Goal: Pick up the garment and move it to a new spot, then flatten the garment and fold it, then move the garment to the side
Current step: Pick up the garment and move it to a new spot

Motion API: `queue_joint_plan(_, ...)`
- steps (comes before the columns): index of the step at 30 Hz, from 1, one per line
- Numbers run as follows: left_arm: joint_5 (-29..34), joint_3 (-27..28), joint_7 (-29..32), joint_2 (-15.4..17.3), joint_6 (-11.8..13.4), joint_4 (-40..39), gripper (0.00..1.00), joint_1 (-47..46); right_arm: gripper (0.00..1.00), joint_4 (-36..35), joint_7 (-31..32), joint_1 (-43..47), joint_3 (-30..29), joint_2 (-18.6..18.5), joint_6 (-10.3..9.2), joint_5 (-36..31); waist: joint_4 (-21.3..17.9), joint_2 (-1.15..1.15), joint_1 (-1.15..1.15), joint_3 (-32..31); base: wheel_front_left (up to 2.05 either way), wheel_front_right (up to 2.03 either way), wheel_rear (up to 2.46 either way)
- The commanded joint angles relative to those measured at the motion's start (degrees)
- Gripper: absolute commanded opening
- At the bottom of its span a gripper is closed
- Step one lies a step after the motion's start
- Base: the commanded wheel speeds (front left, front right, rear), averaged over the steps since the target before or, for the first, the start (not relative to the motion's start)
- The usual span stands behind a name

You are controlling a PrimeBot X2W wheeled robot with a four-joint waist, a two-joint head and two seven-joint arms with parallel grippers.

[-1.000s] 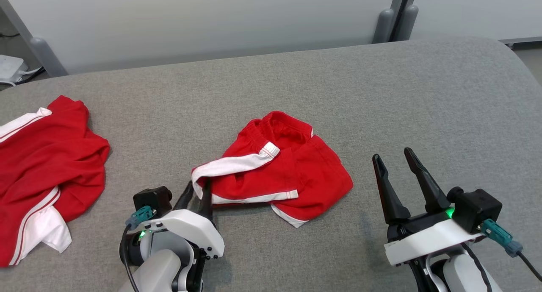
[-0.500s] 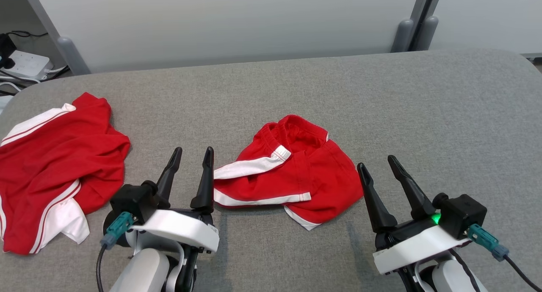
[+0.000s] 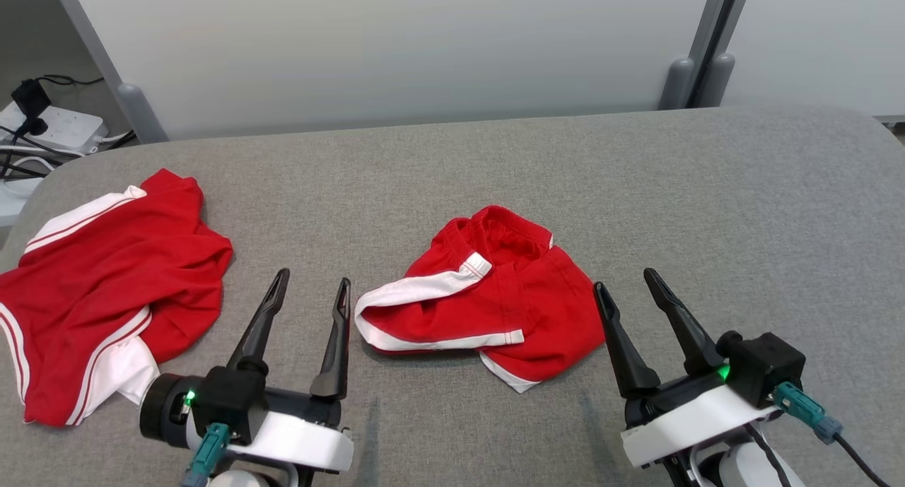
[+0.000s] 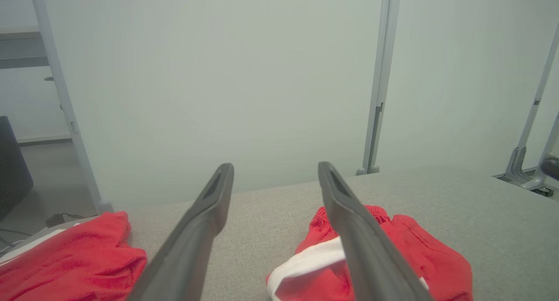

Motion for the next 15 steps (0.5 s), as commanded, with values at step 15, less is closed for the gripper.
queue_joint_plan(15, 2.8, 11.1, -0.6, -2.0, 0.1, -3.5, 1.0, 5.6, 1.0, -3.4, -0.8, 3.9, -3.5, 0.3, 0.42, -2.8, 0.3, 0.0, 0.0, -1.9, 0.0, 0.0, 0.0)
